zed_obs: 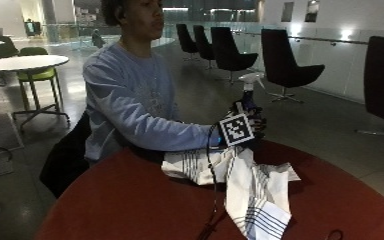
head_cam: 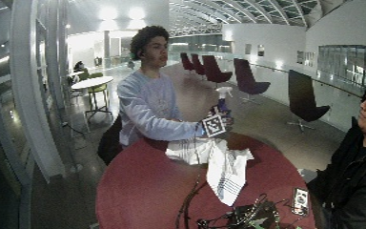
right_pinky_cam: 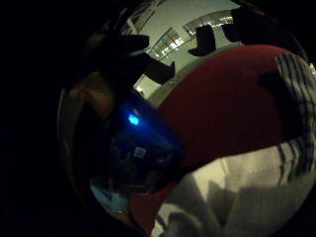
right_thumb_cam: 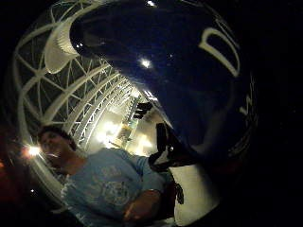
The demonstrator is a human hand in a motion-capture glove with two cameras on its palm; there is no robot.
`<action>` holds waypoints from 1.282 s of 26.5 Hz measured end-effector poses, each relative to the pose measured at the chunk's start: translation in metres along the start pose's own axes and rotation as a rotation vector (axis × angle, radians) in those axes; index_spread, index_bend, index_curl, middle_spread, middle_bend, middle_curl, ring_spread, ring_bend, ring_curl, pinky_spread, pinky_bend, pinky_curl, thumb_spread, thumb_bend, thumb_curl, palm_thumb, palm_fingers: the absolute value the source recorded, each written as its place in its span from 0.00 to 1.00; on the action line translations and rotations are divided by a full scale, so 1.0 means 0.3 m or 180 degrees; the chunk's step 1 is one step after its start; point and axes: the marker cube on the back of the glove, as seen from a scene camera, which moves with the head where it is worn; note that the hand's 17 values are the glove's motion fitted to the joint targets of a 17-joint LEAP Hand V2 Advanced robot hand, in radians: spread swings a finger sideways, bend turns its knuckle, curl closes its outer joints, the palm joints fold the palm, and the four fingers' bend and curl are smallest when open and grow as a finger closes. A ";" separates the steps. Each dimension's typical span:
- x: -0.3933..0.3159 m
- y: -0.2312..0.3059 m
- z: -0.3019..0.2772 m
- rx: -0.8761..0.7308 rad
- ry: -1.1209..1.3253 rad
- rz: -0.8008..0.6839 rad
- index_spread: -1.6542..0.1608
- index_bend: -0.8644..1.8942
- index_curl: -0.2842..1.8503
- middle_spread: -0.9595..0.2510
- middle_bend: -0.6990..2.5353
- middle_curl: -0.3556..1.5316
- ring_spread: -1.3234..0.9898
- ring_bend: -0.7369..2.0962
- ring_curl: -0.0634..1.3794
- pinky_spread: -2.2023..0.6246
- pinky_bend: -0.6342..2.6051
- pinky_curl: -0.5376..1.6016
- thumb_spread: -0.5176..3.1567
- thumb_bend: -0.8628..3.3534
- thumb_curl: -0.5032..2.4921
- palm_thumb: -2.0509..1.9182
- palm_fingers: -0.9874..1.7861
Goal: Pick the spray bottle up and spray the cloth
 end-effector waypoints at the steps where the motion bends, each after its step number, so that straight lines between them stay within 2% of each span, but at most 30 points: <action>1: 0.004 -0.006 0.007 0.0031 -0.0016 0.0001 0.73 0.36 0.19 0.77 0.37 0.41 0.60 0.52 0.30 0.87 0.33 0.39 0.41 0.20 0.31 0.69 0.54; 6: 0.024 -0.076 0.007 0.0514 0.0093 0.0066 0.73 0.35 0.20 0.78 0.36 0.41 0.60 0.51 0.30 0.86 0.32 0.39 0.40 0.20 0.31 0.69 0.53; 10: 0.007 -0.010 0.010 0.0230 0.0038 0.0152 0.72 0.34 0.20 0.78 0.35 0.40 0.60 0.50 0.29 0.86 0.33 0.40 0.40 0.20 0.31 0.69 0.50; 14: -0.018 0.067 -0.041 0.0208 0.0257 0.0141 0.71 0.35 0.20 0.80 0.33 0.40 0.60 0.47 0.28 0.87 0.35 0.41 0.40 0.20 0.31 0.69 0.45; 19: -0.078 0.241 -0.189 0.0170 0.0709 0.0154 0.71 0.38 0.22 0.80 0.33 0.39 0.60 0.45 0.26 0.87 0.33 0.40 0.41 0.20 0.30 0.69 0.49; 26: -0.157 0.551 -0.461 0.0332 0.1457 0.0304 0.72 0.39 0.25 0.79 0.33 0.39 0.60 0.44 0.25 0.87 0.30 0.39 0.41 0.20 0.30 0.70 0.54; 34: -0.195 0.871 -0.663 0.0368 0.2185 0.0516 0.74 0.39 0.27 0.76 0.34 0.40 0.59 0.42 0.25 0.86 0.25 0.38 0.42 0.20 0.30 0.71 0.61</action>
